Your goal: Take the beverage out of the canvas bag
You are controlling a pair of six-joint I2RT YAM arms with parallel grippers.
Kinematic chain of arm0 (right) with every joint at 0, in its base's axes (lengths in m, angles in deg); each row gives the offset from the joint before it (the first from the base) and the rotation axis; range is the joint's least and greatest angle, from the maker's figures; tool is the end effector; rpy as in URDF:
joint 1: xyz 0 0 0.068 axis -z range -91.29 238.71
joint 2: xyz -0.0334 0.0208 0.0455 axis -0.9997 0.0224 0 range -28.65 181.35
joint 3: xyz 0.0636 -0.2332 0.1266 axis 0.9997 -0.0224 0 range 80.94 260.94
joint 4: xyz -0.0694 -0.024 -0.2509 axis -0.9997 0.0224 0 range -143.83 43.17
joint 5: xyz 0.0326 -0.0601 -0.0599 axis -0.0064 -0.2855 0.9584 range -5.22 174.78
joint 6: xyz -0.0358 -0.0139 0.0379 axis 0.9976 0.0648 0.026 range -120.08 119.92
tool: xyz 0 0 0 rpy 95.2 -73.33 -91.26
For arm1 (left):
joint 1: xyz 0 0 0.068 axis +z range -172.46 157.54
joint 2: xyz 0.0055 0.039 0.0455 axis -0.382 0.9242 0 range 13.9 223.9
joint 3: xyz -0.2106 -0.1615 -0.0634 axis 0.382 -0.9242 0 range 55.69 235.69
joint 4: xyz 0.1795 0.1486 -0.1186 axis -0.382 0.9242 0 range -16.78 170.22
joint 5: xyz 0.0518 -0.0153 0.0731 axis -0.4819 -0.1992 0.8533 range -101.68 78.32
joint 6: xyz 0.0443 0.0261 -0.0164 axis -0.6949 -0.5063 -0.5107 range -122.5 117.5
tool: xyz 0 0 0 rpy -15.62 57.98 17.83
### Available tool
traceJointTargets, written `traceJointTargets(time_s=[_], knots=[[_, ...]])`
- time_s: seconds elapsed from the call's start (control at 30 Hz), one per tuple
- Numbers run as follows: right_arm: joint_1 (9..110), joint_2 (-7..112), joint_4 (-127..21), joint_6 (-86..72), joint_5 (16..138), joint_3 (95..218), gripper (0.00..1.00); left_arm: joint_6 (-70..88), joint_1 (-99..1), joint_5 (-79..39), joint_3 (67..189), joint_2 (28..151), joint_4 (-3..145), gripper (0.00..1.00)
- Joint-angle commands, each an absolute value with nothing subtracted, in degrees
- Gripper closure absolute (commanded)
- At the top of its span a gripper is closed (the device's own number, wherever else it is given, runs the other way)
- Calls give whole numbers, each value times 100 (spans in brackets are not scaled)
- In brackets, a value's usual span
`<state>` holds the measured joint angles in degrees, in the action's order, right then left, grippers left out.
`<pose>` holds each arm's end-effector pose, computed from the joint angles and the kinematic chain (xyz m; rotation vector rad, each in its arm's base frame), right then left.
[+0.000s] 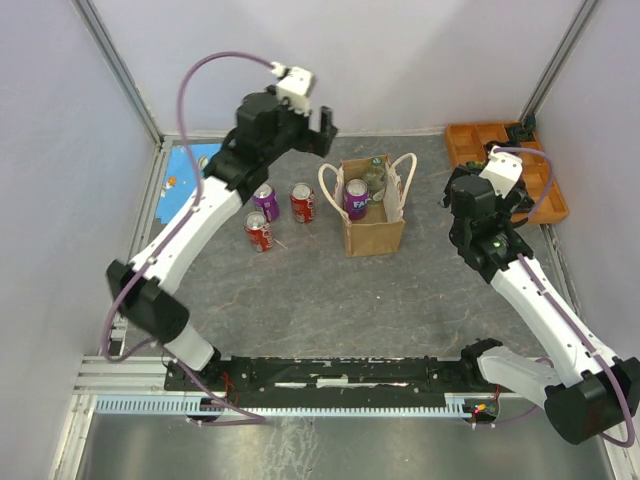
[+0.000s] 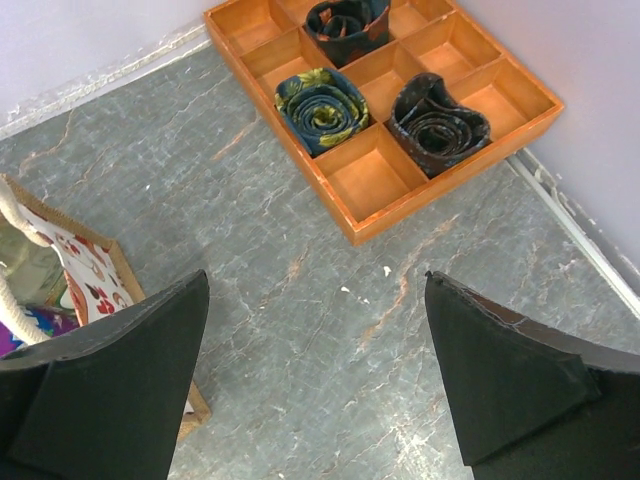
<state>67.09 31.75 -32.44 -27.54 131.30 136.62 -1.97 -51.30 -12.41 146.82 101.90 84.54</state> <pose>0.2207 0.0596 0.3394 0.5803 1.7939 -0.2403 0.3157 -0.1744 0.4349 0.4321 1.6745 -0.3905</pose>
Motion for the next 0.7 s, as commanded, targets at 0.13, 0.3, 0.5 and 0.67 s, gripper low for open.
traceJointTargets(time_s=[0.13, 0.3, 0.5, 0.67], knots=[[6728, 2929, -3353, -2473, 13593, 13969, 2, -846, -5902, -1902, 17173, 12178, 10549, 0], [6727, 2918, -3303, -2583, 13586, 13952, 2, -1047, -6270, -1842, 17635, 12752, 10924, 3], [6731, 2942, -3249, -2716, 13518, 13948, 2, -1372, -6368, -1660, 17514, 13113, 11050, 4], [6736, 2954, -3174, -2843, 13480, 13918, 2, -1513, -6372, -1493, 17488, 13434, 11113, 4]])
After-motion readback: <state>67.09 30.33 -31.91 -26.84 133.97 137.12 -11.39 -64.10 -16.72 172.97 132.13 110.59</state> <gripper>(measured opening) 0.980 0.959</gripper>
